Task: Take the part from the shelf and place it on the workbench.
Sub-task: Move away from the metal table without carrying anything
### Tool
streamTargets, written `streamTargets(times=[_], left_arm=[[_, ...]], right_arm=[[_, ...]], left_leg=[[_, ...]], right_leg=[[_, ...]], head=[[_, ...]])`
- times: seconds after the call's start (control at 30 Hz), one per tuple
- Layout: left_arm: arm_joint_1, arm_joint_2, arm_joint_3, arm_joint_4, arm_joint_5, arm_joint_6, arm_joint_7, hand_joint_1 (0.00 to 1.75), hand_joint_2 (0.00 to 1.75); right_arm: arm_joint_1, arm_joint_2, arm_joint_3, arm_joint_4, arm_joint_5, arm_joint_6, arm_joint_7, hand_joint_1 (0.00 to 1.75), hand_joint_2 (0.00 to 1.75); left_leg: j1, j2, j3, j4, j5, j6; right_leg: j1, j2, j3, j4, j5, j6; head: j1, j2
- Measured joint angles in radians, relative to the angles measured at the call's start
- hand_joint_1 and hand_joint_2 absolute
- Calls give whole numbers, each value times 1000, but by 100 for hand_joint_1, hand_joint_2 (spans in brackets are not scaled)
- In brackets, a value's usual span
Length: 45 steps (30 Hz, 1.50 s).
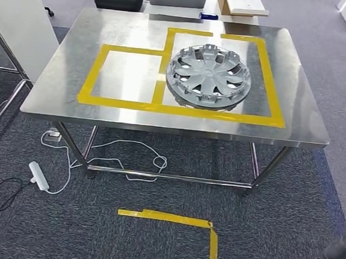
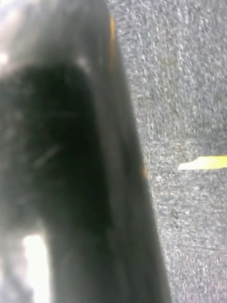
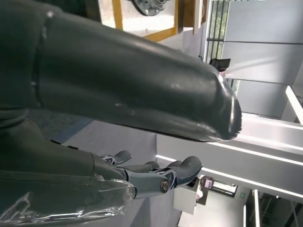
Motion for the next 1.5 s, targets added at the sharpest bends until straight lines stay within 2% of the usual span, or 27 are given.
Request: streamTargets(times=[0.07,0.13,0.2,0.27,0.33,0.37,0.47,0.5,0.53,0.57,0.63,0.67,0.73,0.77,0.83,0.87,0.9,0.97,1.0,1.03,1.1,1.17,1.23,1.27,1.33,1.4,1.5], left_arm=[[0,-3,4,0,-5,-2,0,0,0],[1,-5,6,-2,-10,-4,0,0,0],[3,-8,9,-7,-16,-7,1,0,0],[5,-11,16,-12,-24,-10,3,0,0],[10,-12,24,-15,-29,-12,5,0,0],[13,-13,28,-16,-29,-13,5,0,0],[18,-14,32,-17,-30,-13,6,0,0],[19,-15,32,-17,-31,-14,6,0,0],[19,-15,33,-18,-32,-14,6,0,0],[19,-15,34,-19,-33,-14,6,0,0],[21,-16,37,-26,-37,-15,9,0,0],[22,-16,40,-32,-41,-15,11,0,0],[25,-18,48,-44,-49,-17,16,0,0],[27,-20,52,-49,-53,-18,18,0,0],[35,-25,59,-56,-60,-20,24,0,0],[39,-28,62,-58,-63,-22,26,0,0],[43,-30,66,-61,-66,-25,28,0,0],[47,-34,77,-70,-79,-32,32,0,0],[49,-37,82,-74,-86,-36,35,0,0],[51,-40,88,-78,-93,-40,38,0,0],[55,-46,99,-86,-105,-47,43,0,0],[58,-52,109,-97,-113,-52,46,0,0],[59,-58,119,-108,-124,-59,47,0,0],[60,-61,126,-112,-133,-66,48,0,0],[65,-67,145,-118,-153,-82,50,0,0],[73,-72,163,-123,-172,-90,51,0,0],[80,-82,188,-128,-197,-104,50,0,0]], right_arm=[[6,10,-11,2,-14,0,-7,0,0],[10,22,-23,3,-26,0,-15,0,0],[10,35,-33,3,-39,0,-23,0,0],[14,48,-44,4,-56,0,-31,0,0],[19,60,-53,5,-68,0,-36,0,0],[21,66,-56,6,-71,0,-37,0,0],[26,79,-62,8,-73,1,-38,0,0],[28,82,-64,8,-73,1,-39,0,0],[29,85,-66,9,-73,1,-40,0,0],[30,87,-68,9,-72,1,-42,0,0],[34,94,-74,9,-67,0,-50,0,0],[37,98,-78,9,-63,0,-53,0,0],[45,107,-90,9,-58,1,-54,0,0],[49,112,-96,9,-57,1,-52,0,0],[57,120,-110,12,-59,2,-49,0,0],[62,123,-117,13,-61,4,-48,0,0],[67,126,-123,15,-64,7,-46,0,0],[73,136,-138,23,-71,18,-38,0,0],[75,143,-147,28,-74,26,-34,0,0],[77,149,-156,35,-75,34,-32,0,0],[85,161,-173,51,-75,48,-32,0,0],[89,171,-189,63,-73,58,-33,0,0],[89,182,-200,68,-66,73,-31,0,0],[89,190,-206,72,-60,85,-28,0,0],[92,206,-224,85,-51,111,-19,0,0],[95,224,-243,102,-49,132,-9,0,0],[95,254,-277,141,-39,161,11,0,0]], left_leg=[[-1,2,-29,2,22,-2],[-1,2,-57,7,44,-8],[-4,1,-75,14,63,-18],[-6,1,-83,16,84,-28],[-2,0,-90,19,83,-39],[0,-1,-96,36,54,-46],[3,-3,-126,192,-109,-60],[3,-3,-132,254,-140,-62],[3,-3,-127,297,-142,-63],[3,-3,-111,313,-122,-63],[3,-4,-32,246,-68,-56],[2,-6,27,173,-62,-51],[-1,-8,121,36,-90,-39],[-4,-9,141,0,-101,-33],[-5,-7,127,-11,-92,-20],[-4,-4,114,-11,-80,-11],[-3,-1,99,-12,-66,-3],[-5,3,65,-11,-39,6],[-8,4,48,-10,-25,7],[-10,5,29,-9,-11,7],[-14,6,-9,-2,16,5],[-18,5,-39,8,39,0],[-20,5,-57,16,58,-8],[-20,5,-63,17,67,-14],[-15,5,-73,17,79,-27],[-10,2,-87,48,29,-41],[-3,0,-116,206,-117,-58]], right_leg=[[0,0,26,21,31,2],[-1,0,118,-88,91,0],[1,1,223,-242,93,-7],[5,2,259,-310,76,-17],[4,0,239,-308,88,-33],[3,-2,228,-307,99,-42],[2,-6,184,-303,138,-57],[2,-7,167,-300,151,-57],[3,-7,147,-294,164,-57],[3,-7,126,-285,176,-55],[3,-7,84,-267,197,-51],[4,-6,66,-258,205,-46],[7,-6,44,-246,224,-36],[7,-7,37,-245,235,-30],[5,-7,26,-244,246,-20],[3,-5,17,-233,227,-15],[2,-3,4,-204,186,-12],[0,-1,-24,-92,74,-6],[0,-1,-33,-27,38,-4],[0,-1,-31,22,32,-4],[0,-1,16,32,87,-8],[3,-1,132,-89,123,-17],[8,0,242,-247,90,-26],[11,0,267,-293,72,-31],[13,-2,260,-314,74,-43],[11,-4,241,-316,96,-57],[10,-7,209,-314,125,-64]], head=[[0,0],[0,0],[-1,0],[-2,0],[-2,0],[-4,0],[-8,0],[-8,0],[-8,0],[-9,0],[-9,0],[-9,0],[-9,0],[-8,0],[-9,0],[-8,0],[-7,0],[-4,0],[-3,0],[-3,0],[-3,0],[-3,0],[-4,0],[-3,0],[-2,0],[-3,0],[-8,0]])
